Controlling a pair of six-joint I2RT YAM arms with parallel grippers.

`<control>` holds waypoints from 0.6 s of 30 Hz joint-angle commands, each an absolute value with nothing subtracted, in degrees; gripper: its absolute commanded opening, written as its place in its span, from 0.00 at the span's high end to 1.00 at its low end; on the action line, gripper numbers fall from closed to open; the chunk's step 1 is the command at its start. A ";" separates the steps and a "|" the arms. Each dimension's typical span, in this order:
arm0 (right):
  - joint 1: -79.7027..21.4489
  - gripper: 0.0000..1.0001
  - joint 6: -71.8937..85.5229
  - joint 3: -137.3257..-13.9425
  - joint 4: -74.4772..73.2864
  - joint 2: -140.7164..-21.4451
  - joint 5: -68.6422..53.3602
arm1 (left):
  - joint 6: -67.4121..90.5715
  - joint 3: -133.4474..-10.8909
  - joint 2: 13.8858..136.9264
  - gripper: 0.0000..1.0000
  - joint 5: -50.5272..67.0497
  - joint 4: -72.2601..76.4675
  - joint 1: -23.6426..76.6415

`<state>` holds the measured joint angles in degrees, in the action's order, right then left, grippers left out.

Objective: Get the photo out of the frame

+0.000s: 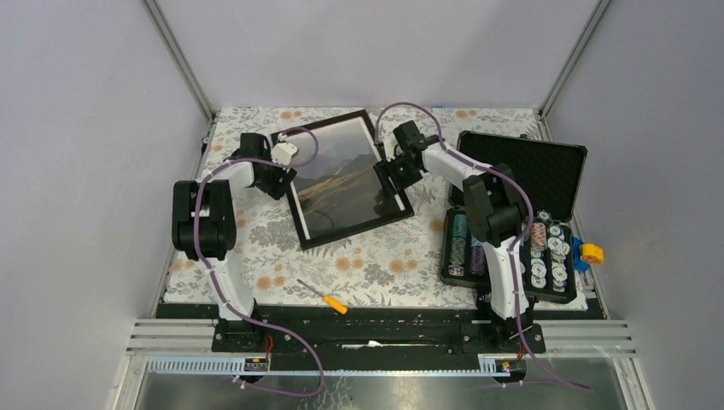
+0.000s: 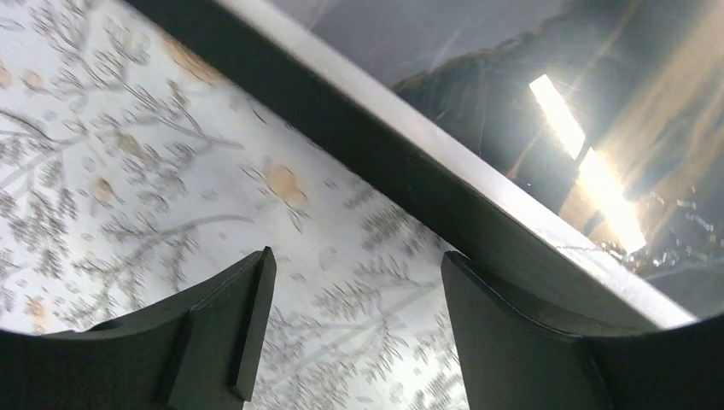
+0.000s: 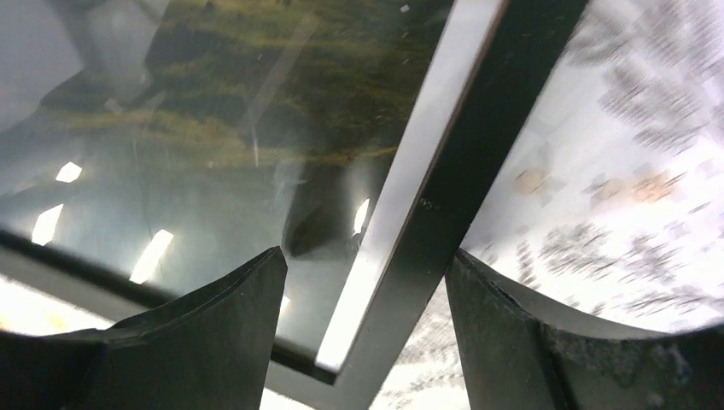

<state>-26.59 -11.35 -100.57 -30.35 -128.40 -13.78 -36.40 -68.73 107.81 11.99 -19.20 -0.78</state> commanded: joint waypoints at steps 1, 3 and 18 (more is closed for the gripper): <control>-29.01 0.26 -3.74 -94.55 -35.90 -124.24 -27.08 | -33.25 -76.05 111.57 0.22 15.23 -16.94 0.35; -29.23 0.26 -2.07 -92.65 -35.73 -123.20 -28.56 | -33.34 -76.86 109.76 0.22 15.93 -16.85 0.08; -29.53 0.21 7.40 -84.88 -27.06 -114.04 -28.34 | -50.36 -57.72 77.01 0.20 29.89 -31.64 16.18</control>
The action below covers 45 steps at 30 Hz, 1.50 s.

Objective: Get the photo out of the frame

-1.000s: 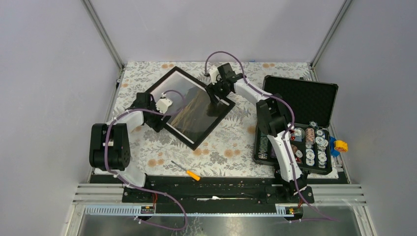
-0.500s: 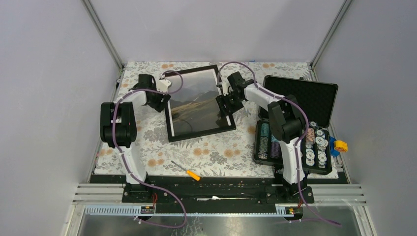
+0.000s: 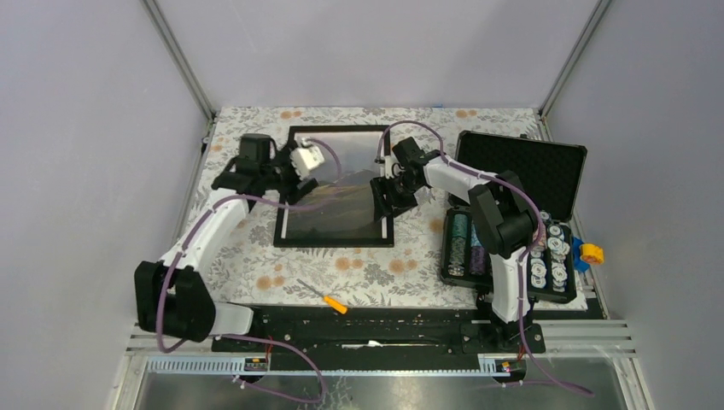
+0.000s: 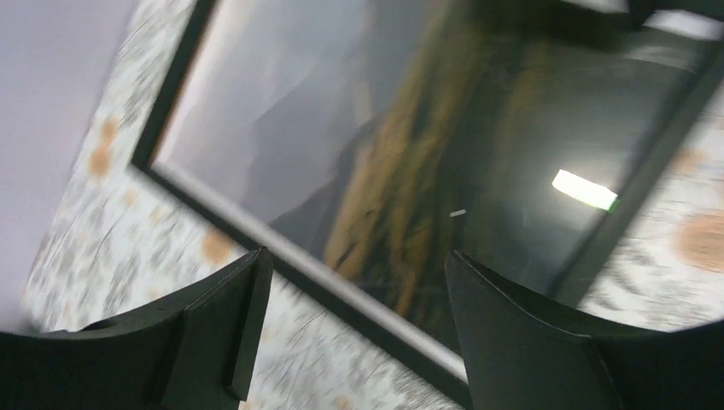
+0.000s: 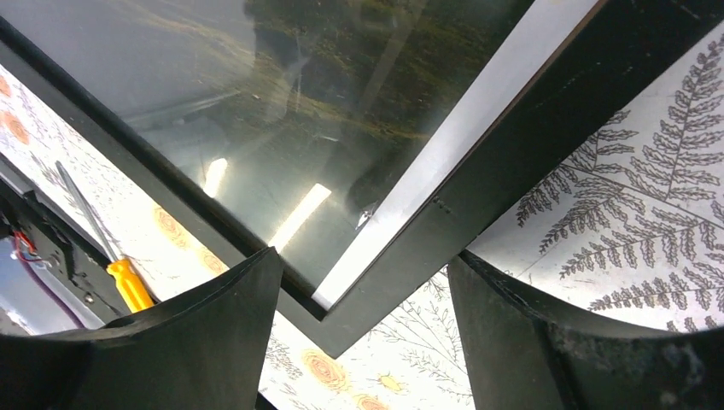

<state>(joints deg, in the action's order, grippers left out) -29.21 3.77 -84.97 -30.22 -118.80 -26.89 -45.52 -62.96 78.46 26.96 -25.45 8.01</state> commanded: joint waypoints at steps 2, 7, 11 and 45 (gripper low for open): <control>-29.32 0.20 8.11 -84.25 -26.42 -112.63 -27.69 | -49.83 -56.15 77.19 0.21 28.16 -31.62 20.87; -27.95 0.16 11.08 -80.55 -23.25 -108.14 -26.06 | -48.67 -54.77 80.86 0.24 23.33 -30.33 29.30; -26.05 0.13 14.18 -76.77 -19.65 -105.44 -26.72 | -47.72 -55.34 84.69 0.26 21.52 -28.76 32.55; -19.79 0.05 23.63 -67.85 -9.96 -105.91 -39.36 | -36.97 -59.35 83.79 1.00 18.89 -26.72 38.38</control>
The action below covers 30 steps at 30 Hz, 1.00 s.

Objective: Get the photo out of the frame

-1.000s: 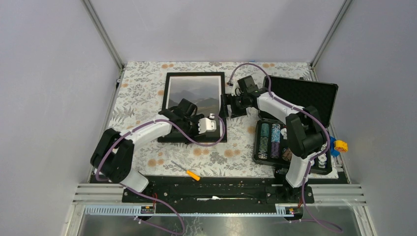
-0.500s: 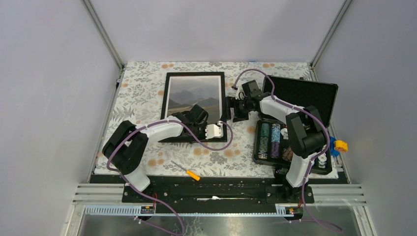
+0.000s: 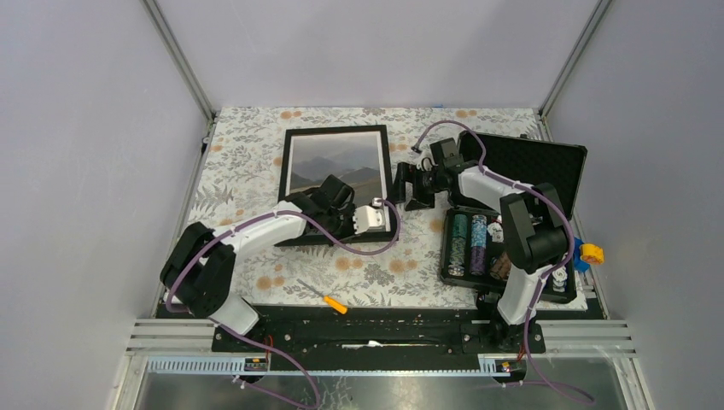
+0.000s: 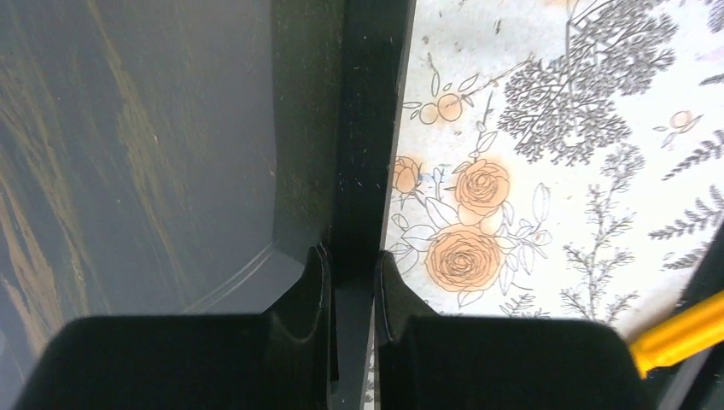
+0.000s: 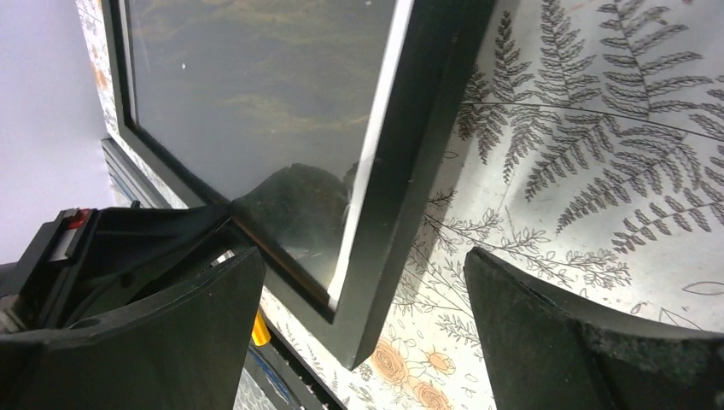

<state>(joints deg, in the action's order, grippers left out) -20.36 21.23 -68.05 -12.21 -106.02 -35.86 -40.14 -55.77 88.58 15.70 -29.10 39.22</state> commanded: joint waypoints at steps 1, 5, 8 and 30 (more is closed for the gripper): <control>-19.82 0.05 24.58 -67.93 -9.34 -106.14 -40.40 | -36.81 -59.39 83.37 1.00 19.29 -26.71 38.33; -19.86 0.05 30.84 -67.26 -3.20 -108.00 -46.39 | -35.24 -59.63 81.78 1.00 21.83 -26.04 37.84; -19.94 0.05 36.23 -66.46 2.44 -109.89 -50.62 | -34.16 -59.44 80.48 1.00 23.71 -24.84 37.40; -20.79 0.78 49.17 -66.28 15.06 -106.02 -49.39 | -30.06 -57.52 74.37 0.44 23.73 -22.01 36.61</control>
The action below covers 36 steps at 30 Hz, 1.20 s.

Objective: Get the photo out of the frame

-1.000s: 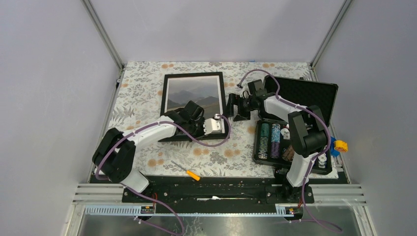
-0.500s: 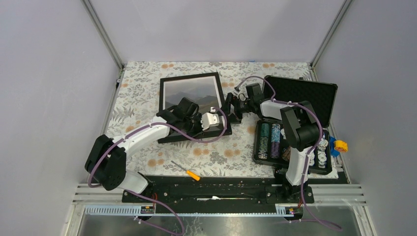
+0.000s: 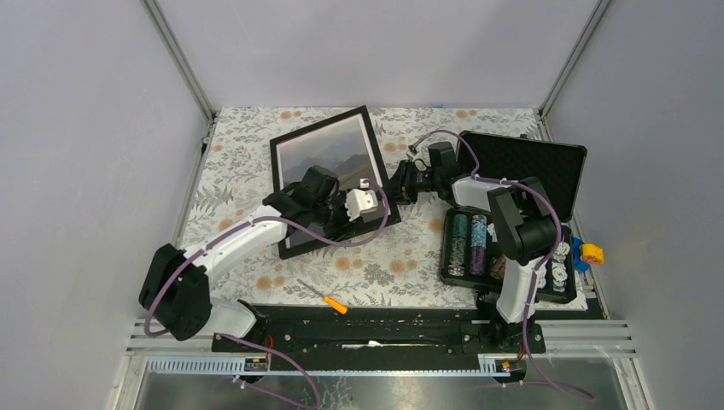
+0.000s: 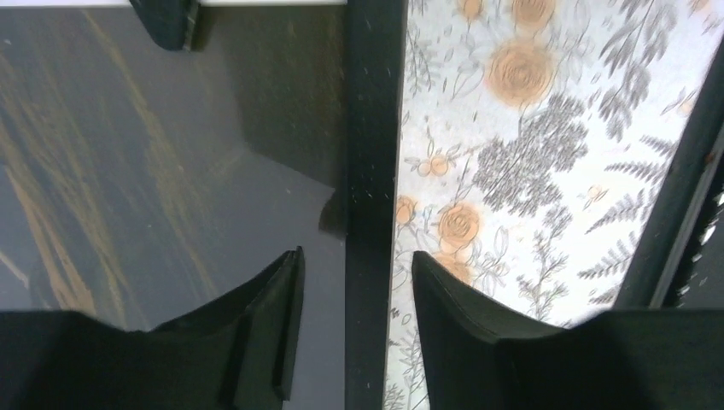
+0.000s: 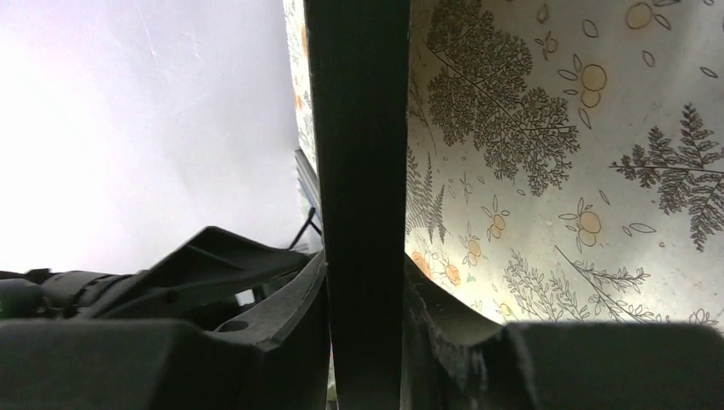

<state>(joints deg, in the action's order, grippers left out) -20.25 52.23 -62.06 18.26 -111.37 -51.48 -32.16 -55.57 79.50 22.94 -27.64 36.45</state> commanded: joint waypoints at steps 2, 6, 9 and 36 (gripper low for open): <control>-20.84 0.85 45.22 -69.22 9.72 -105.26 -47.89 | -28.41 -58.47 71.80 0.28 22.48 -22.44 36.03; -20.78 0.97 35.87 -76.97 -2.18 -103.68 -43.90 | -24.00 -62.73 68.94 0.04 20.30 -25.42 32.78; -20.79 1.00 30.31 -83.81 -10.86 -103.52 -41.06 | -20.31 -65.06 66.49 0.01 21.32 -25.73 28.59; -37.34 1.00 -18.69 -121.89 -41.22 -103.65 -2.67 | -0.16 -68.08 63.80 0.01 24.08 -24.69 0.33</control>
